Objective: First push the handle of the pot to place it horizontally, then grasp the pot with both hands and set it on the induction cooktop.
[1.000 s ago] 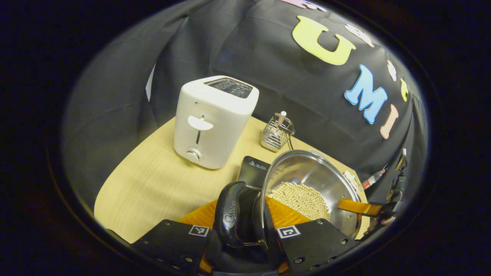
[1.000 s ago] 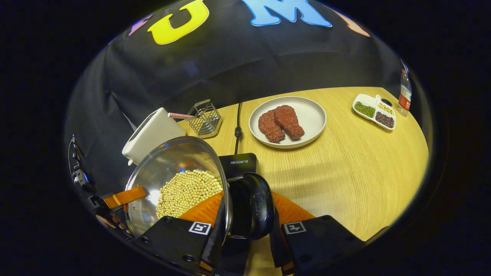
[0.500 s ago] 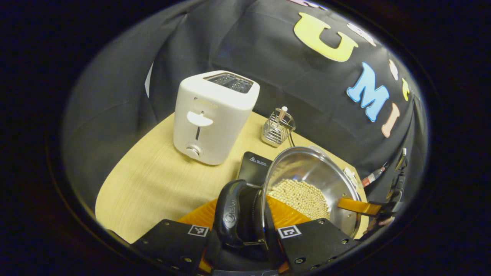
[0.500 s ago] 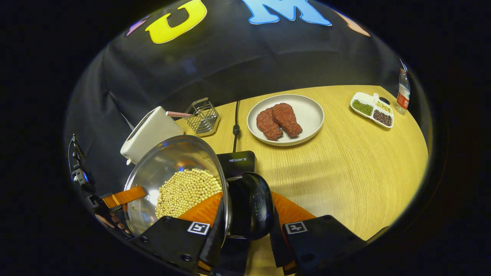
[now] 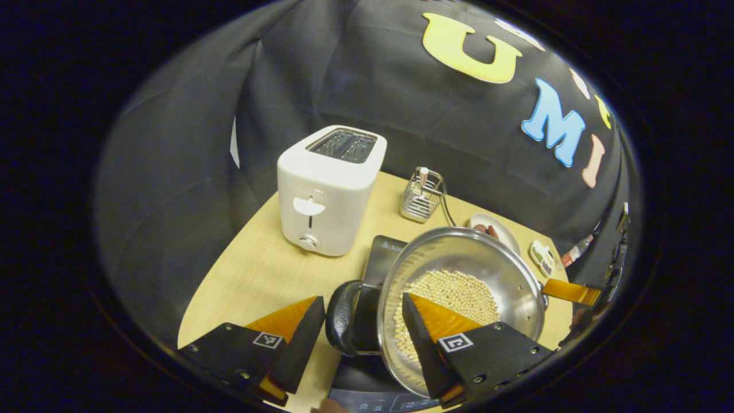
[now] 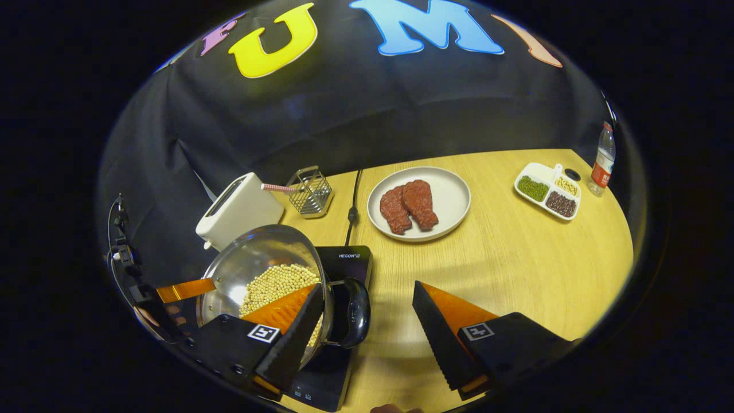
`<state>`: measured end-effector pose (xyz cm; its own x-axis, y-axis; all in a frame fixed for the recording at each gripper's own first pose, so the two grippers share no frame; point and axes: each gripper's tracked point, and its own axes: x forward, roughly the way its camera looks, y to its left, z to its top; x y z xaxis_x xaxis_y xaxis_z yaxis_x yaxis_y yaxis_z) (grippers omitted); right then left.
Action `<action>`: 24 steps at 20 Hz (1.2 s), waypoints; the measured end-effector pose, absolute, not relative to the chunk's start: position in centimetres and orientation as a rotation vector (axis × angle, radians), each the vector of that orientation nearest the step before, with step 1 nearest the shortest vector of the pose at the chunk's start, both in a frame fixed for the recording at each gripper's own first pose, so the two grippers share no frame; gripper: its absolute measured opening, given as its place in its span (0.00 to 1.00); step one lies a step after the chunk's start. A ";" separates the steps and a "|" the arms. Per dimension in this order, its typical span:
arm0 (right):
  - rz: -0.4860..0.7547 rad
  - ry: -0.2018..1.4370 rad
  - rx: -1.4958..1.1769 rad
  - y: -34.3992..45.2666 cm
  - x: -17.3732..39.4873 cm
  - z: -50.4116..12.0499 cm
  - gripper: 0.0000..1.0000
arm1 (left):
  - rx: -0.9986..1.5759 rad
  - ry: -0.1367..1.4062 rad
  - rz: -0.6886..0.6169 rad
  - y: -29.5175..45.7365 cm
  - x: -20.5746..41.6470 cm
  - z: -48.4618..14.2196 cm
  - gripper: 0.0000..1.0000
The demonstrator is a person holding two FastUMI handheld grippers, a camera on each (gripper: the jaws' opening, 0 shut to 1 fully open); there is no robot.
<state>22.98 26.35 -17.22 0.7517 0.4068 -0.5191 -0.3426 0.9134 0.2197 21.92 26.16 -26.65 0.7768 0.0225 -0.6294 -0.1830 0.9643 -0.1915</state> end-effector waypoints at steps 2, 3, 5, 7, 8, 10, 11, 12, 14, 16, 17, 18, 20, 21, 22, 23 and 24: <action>0.430 0.560 0.143 24.6 22.1 -14.9 0.98 | -0.196 0.648 0.163 26.0 21.1 -24.0 0.82; 0.445 0.549 0.159 23.7 21.5 -13.9 0.93 | -0.185 0.622 0.175 25.2 20.5 -22.2 0.83; 0.463 0.500 0.170 21.4 21.1 -11.4 0.98 | -0.164 0.563 0.198 23.2 19.3 -18.3 0.82; 0.459 0.422 0.149 18.5 20.8 -8.4 0.98 | -0.128 0.496 0.218 20.7 18.3 -14.8 0.82; 0.455 0.379 0.140 17.0 20.6 -6.7 0.98 | -0.112 0.455 0.222 19.0 17.9 -12.8 0.82; 0.425 0.289 0.129 13.7 20.2 -3.6 0.98 | -0.077 0.386 0.207 14.9 17.2 -9.8 0.82; 0.412 0.242 0.131 11.8 19.8 -2.1 0.98 | -0.067 0.353 0.192 12.4 16.8 -8.5 0.82; 0.400 0.196 0.132 10.3 19.3 -0.7 0.98 | -0.059 0.312 0.177 9.3 16.8 -7.0 0.82; 0.381 0.124 0.109 6.8 18.0 1.5 0.98 | -0.055 0.221 0.147 4.7 15.8 -4.2 0.82; 0.379 0.065 0.082 3.9 16.2 3.2 0.98 | -0.086 0.150 0.119 -1.2 14.4 -1.8 0.82; 0.377 0.039 0.068 2.4 15.3 4.0 0.98 | -0.112 0.126 0.111 -3.4 13.6 -0.9 0.82; 0.372 0.014 0.054 0.8 14.4 4.6 0.98 | -0.126 0.100 0.108 -4.8 12.6 0.1 0.75; 0.349 -0.039 0.032 -2.2 12.9 5.9 0.98 | -0.110 0.038 0.124 -7.2 10.9 2.0 0.75; 0.326 -0.056 0.019 -3.9 12.3 6.4 0.98 | -0.099 0.010 0.136 -8.2 9.9 2.9 0.75; 0.297 -0.065 0.008 -5.6 11.6 6.6 0.97 | -0.092 -0.018 0.144 -9.3 8.8 3.8 0.75; 0.263 -0.067 0.004 -7.3 10.9 6.8 0.98 | -0.091 -0.048 0.158 -9.9 7.7 4.7 0.75; 0.235 -0.076 0.005 -8.9 10.1 7.0 0.98 | -0.092 -0.073 0.171 -10.5 6.6 5.4 0.75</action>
<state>10.06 -8.87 7.02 0.9696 0.2328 0.0757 -0.2331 0.9724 -0.0043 6.56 -10.54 5.40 0.9828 0.1729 0.0646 -0.1662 0.9813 -0.0972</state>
